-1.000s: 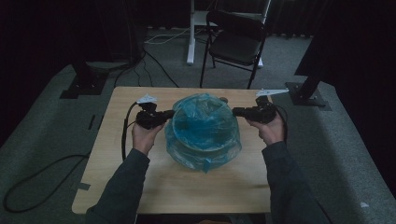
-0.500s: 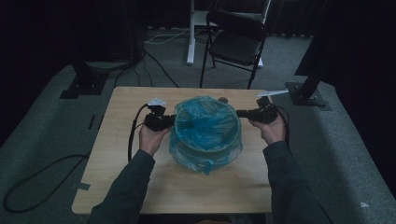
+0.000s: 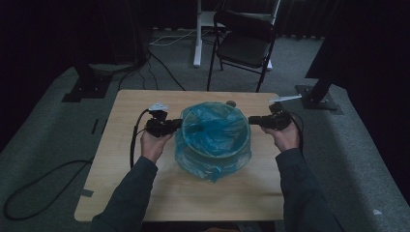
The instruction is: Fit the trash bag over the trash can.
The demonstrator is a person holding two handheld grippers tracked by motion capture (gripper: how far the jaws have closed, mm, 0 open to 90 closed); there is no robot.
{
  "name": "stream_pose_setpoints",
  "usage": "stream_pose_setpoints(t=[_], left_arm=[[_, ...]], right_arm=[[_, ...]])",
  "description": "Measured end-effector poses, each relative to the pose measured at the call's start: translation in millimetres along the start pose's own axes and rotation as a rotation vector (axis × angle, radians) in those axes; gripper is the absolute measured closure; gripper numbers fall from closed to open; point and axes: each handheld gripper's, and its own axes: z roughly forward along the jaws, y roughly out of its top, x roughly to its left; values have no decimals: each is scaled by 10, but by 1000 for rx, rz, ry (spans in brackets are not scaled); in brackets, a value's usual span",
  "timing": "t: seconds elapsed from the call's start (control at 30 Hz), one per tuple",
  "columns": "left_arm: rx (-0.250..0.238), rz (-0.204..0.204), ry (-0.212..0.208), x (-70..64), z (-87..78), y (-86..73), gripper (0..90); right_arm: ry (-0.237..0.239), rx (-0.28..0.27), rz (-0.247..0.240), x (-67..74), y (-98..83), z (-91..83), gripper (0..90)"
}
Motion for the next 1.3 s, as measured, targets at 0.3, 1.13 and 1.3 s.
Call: stream_pose_setpoints(t=[0.3, 1.13, 1.3], left_arm=[[-71, 2, -4, 32, -201, 88, 739], [-101, 240, -103, -630, -198, 626, 658], [-79, 277, -119, -758, -108, 675, 642]], right_arm=[[-17, -31, -51, 89, -120, -115, 657], [10, -29, -93, 173, -332, -72, 602], [17, -31, -94, 172, -350, -65, 601]])
